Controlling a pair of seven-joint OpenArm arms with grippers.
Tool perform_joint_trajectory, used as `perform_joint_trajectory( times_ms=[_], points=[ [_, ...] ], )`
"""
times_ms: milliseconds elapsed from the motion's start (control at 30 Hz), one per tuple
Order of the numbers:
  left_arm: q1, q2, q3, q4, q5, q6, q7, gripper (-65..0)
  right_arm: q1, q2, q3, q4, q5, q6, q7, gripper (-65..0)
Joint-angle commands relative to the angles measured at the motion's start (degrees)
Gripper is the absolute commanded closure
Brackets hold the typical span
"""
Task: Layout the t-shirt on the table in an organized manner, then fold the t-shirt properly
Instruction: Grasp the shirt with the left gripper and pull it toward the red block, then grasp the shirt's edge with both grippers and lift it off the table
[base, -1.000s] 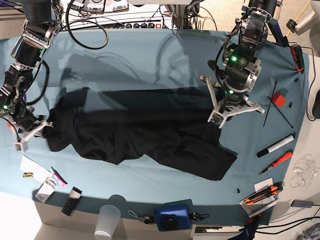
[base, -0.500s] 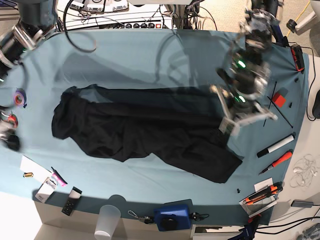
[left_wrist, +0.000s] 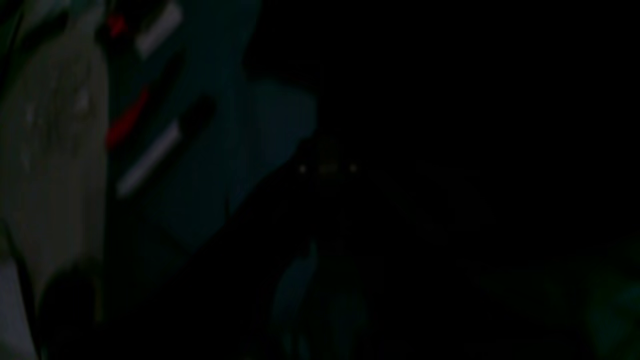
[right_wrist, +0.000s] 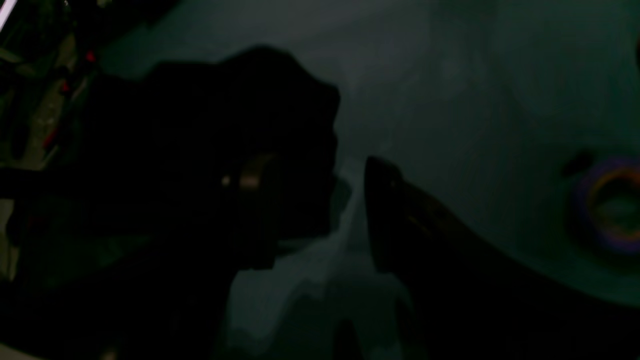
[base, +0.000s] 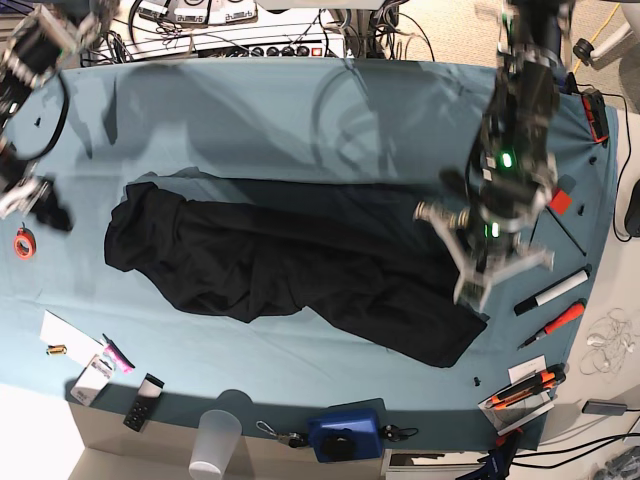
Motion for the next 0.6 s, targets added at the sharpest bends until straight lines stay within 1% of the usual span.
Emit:
perform_joint_trajectory(
  times_ms=[0,67,100,167,233,333,367,467,567],
  points=[
    [-0.1,-0.3,-0.3,0.9,2.7,1.5,-0.4,0.0,-0.3,0.4,-0.1,0.8,1.5,0.1,0.8,-27.9],
    [1.7,-0.3,-0.3,0.9,6.0,3.1,0.2,0.0,-1.9,-1.3,-0.8,0.8,1.5,0.1,0.8,-27.9],
    [2.6,-0.3,-0.3,0.9,6.4,3.4,-0.1,0.0,-2.5,-2.2,-1.3,0.8,1.5,0.1,0.8,-27.9],
    [4.0,-0.3,-0.3,0.9,5.0,3.3,-0.7,0.0,-3.3,-3.9,-2.9,0.8,1.2,0.1,0.8,-27.9],
    [4.8,-0.3,-0.3,0.9,3.0,2.4,-1.4,0.0,-3.2,-5.5,-5.2,0.8,-0.1,0.1,0.8,-27.9],
    [5.2,-0.3,-0.3,0.9,1.8,2.1,-1.7,0.0,-3.2,-6.4,-10.2,0.8,-3.6,0.1,0.8,-27.9],
    [5.2,-0.3,-0.3,0.9,1.9,2.1,-1.7,0.0,-3.2,-6.4,-12.2,0.8,-5.0,0.1,1.5,-27.9],
    [5.2,-0.3,-0.3,0.9,1.8,2.0,-1.8,0.0,-3.2,-5.9,-17.3,0.8,-9.4,0.1,8.1,-27.9],
    [5.2,-0.3,-0.3,0.9,1.8,2.0,-1.8,0.0,-2.8,-6.0,-20.0,0.8,-12.2,0.1,11.4,-27.9]
  ],
)
